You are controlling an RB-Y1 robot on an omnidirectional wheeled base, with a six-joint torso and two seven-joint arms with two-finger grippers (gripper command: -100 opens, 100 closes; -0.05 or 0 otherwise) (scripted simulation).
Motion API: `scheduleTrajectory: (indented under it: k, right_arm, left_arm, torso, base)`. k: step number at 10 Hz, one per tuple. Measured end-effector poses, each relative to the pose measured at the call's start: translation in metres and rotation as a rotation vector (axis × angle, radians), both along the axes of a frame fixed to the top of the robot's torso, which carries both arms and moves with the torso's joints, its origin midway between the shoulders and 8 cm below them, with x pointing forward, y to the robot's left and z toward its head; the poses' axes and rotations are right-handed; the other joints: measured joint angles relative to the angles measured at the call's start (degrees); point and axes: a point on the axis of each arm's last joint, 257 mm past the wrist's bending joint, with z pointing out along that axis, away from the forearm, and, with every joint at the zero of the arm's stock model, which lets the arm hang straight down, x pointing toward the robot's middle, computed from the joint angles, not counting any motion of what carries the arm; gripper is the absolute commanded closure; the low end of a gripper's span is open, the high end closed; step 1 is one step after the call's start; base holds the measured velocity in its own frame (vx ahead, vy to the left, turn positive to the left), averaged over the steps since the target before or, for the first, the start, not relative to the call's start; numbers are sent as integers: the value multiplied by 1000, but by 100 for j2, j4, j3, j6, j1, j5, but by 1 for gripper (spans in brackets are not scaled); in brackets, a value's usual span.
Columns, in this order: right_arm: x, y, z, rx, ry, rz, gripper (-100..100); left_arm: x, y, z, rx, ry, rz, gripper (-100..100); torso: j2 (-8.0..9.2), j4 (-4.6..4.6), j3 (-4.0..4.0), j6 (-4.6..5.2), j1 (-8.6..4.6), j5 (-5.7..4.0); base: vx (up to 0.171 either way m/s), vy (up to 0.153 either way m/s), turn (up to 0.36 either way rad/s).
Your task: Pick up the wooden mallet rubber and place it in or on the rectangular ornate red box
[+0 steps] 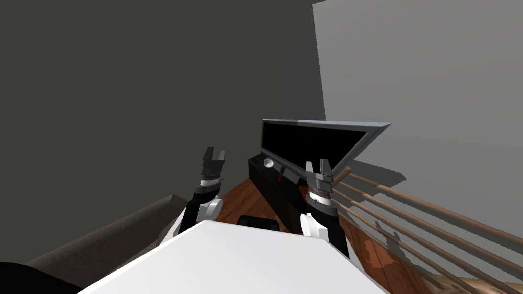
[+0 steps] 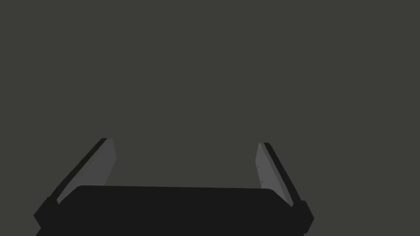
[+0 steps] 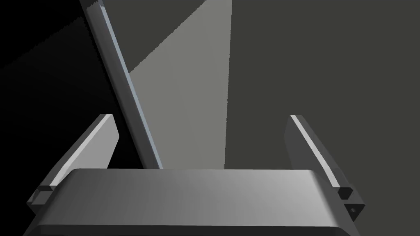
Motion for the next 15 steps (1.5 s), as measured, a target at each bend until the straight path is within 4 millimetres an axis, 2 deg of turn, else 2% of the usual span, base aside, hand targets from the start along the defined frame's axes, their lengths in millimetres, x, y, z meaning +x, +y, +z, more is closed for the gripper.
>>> scheduleTrajectory:
  k: [3,9,15]
  right_arm:
    - [5,-3,-12,-82,13,-22,-100]
    - [17,-27,-45,-254,54,-138,-100]
    - [27,-72,-81,-395,112,-299,-100]
  left_arm:
    - [0,0,0,0,0,0,0]
    - [0,0,0,0,0,0,0]
    - [0,0,0,0,0,0,0]
  torso:
    - [11,2,6,-1,22,5]
    - [6,1,4,-1,13,3]
    - [4,1,2,0,18,4]
  base:
    - [-32,67,87]
    - [-20,60,101]
    - [-4,46,94]
